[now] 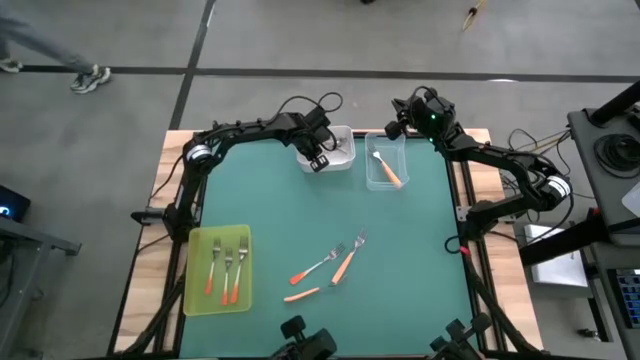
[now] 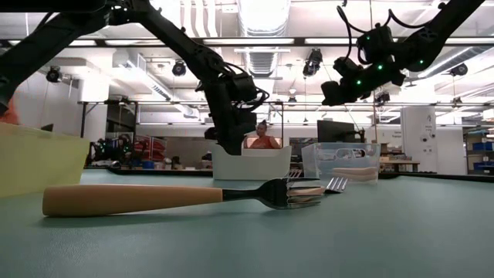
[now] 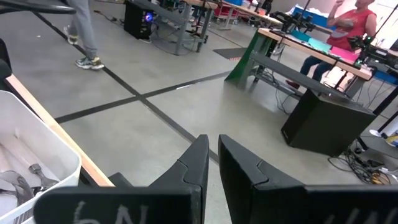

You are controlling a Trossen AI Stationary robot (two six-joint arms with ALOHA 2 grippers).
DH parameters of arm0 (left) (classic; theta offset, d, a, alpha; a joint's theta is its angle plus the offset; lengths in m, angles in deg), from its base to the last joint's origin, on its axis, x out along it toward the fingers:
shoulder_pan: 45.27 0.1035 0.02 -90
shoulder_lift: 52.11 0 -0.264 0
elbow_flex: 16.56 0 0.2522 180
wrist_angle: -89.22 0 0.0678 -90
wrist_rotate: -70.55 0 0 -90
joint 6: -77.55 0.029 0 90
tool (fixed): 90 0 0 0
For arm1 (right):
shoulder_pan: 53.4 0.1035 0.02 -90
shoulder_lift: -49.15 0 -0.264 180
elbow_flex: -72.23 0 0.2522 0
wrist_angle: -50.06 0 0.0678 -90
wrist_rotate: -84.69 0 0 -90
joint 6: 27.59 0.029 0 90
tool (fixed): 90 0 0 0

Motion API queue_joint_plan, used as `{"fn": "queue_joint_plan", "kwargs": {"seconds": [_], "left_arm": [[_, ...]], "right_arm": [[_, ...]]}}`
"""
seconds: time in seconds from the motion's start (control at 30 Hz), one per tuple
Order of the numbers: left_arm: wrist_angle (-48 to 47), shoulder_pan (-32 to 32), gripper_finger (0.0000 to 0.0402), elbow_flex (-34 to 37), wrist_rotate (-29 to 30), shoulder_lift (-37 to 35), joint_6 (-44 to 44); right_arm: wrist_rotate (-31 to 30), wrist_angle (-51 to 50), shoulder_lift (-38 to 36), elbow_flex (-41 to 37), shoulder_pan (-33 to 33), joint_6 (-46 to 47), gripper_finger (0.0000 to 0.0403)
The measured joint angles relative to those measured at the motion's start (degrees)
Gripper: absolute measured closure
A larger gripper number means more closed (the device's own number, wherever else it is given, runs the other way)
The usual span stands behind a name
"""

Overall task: Sort silverware by color (type)
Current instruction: Put the white fork into the white bin

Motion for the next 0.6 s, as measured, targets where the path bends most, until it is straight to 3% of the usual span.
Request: {"fn": "queue_joint_plan", "kwargs": {"seconds": [0.6], "left_arm": [[0.11, 0.02, 0.0385, 0.0, 0.06, -0.11, 1.21]], "right_arm": [[0.0, 0.07, -0.02, 0.0, 0.0, 0.13, 0.0376]]}}
